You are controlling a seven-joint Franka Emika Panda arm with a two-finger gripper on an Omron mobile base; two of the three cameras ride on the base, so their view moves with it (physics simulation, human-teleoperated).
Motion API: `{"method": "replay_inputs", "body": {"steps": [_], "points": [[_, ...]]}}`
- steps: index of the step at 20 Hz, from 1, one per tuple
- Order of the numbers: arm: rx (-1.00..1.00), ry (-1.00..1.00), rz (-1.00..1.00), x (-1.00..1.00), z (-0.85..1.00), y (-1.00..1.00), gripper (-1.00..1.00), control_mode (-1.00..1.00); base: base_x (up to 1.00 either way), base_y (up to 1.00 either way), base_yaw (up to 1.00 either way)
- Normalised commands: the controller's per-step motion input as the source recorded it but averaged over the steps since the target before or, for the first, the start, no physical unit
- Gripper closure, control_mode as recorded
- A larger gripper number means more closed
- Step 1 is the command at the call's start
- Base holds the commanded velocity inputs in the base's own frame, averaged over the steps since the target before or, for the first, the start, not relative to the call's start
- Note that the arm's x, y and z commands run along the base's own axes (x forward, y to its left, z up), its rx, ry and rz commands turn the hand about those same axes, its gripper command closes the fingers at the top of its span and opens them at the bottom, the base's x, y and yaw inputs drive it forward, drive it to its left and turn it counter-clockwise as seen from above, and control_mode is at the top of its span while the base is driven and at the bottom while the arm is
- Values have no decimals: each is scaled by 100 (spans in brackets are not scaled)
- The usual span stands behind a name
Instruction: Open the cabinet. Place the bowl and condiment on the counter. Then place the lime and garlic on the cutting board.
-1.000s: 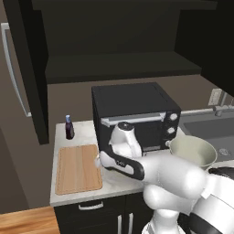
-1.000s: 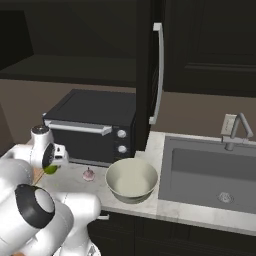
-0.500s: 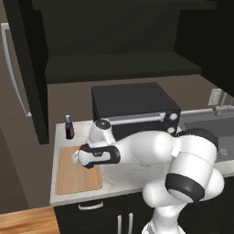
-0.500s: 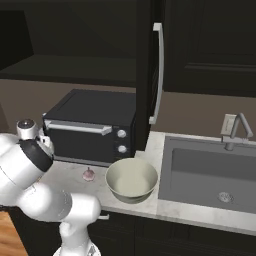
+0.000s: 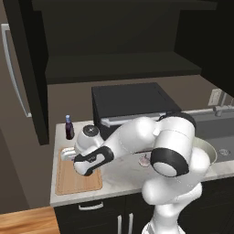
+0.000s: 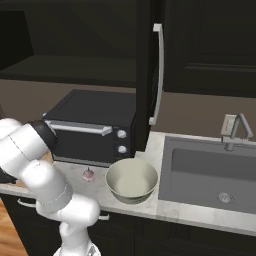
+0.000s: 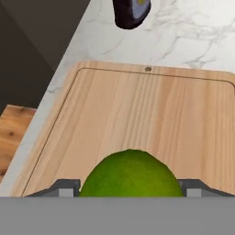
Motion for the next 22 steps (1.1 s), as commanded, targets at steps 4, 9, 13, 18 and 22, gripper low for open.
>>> {"method": "replay_inputs", "body": {"steps": [4,9,13,18,22], "points": [[0,0,0,26,-6,10,-100,-100,0,0,0],[0,0,0,-3,0,0,-100,-100,0,0,0],[0,0,0,-24,18,-1,-100,-100,0,0,0],[1,0,-1,-30,36,-13,-100,-100,0,0,0],[1,0,-4,-18,40,-35,-100,-100,0,0,0]]}}
